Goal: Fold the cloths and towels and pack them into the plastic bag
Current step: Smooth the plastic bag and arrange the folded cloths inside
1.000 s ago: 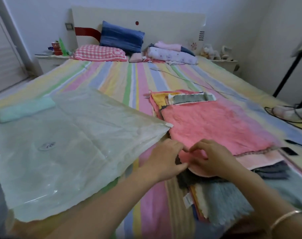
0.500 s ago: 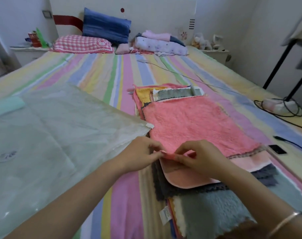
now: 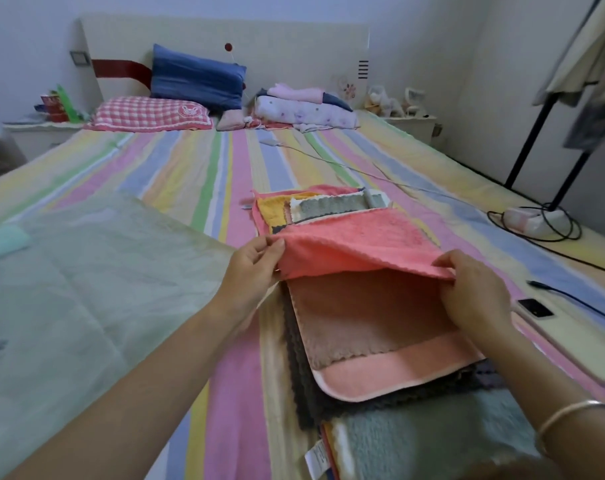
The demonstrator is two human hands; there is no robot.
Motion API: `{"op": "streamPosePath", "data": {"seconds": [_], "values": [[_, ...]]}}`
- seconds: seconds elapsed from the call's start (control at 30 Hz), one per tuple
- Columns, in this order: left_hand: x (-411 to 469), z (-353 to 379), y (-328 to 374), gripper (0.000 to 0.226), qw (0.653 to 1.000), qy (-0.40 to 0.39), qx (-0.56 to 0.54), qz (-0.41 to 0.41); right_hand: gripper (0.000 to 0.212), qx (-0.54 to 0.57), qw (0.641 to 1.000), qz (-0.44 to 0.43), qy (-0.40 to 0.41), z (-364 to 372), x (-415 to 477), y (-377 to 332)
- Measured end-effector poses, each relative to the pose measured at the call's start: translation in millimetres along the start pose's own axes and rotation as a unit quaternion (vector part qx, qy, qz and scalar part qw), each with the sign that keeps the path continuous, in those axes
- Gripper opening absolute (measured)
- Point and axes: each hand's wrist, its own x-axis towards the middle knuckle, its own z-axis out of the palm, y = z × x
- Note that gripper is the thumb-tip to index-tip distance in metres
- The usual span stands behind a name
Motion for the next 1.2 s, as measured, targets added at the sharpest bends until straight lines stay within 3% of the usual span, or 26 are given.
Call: {"op": "streamPosePath", "data": {"seconds": [0.1,0.2,0.27,0.33,0.43,0.5,0.57,0.63,0.73,0.87,1.0,1.2], "values": [[16.5,4.0,20.7,0.018,1.000,0.012,-0.020,0.011,0.026,0.204,0.978,0.023,0.022,-5.1,11.1,-0.4],[38.3,10.9,51.2,0.016,0.998,0.016,-0.037,0.039,0.018,0.403,0.914,0.029,0.049,-22.5,13.5,-14.4],[45.2,13.3,71.8,0.016,0.998,0.010,-0.029,0.062,0.017,0.494,0.866,0.038,0.068,-35.4,10.3,-23.9],[43.1,10.3,83.5,0.017,0.996,0.010,0.022,0.091,0.014,0.533,0.841,0.041,0.083,-45.6,7.2,-28.2],[23.5,-8.2,77.4,0.018,0.966,0.036,0.210,0.147,0.011,0.518,0.852,0.022,0.066,-58.2,0.8,-28.0],[6.1,-26.2,58.0,0.018,0.920,0.052,0.352,0.163,0.012,0.434,0.900,-0.020,0.030,-64.5,-7.0,-26.5],[-12.6,-41.7,37.6,0.019,0.872,0.055,0.465,0.142,0.008,0.336,0.939,-0.043,-0.060,-68.7,-16.5,-27.3],[-25.9,-52.3,20.7,0.017,0.856,0.035,0.506,0.095,0.019,0.267,0.947,-0.043,-0.172,-68.6,-24.0,-27.0],[-32.9,-57.4,2.0,0.017,0.869,-0.019,0.494,0.007,0.034,0.216,0.939,-0.025,-0.268,-64.8,-28.2,-25.7],[-11.9,-49.7,-6.9,0.017,0.848,0.037,0.527,0.046,0.013,0.226,0.940,0.006,-0.256,-56.2,-20.7,-19.9],[21.9,-38.3,-11.1,0.017,0.821,0.112,0.552,0.100,0.010,0.252,0.948,0.060,-0.186,-42.3,-7.4,-11.9],[60.9,-21.4,-35.4,0.021,0.816,0.092,0.565,0.082,0.018,0.156,0.975,0.060,-0.148,-13.4,17.0,4.9]]}}
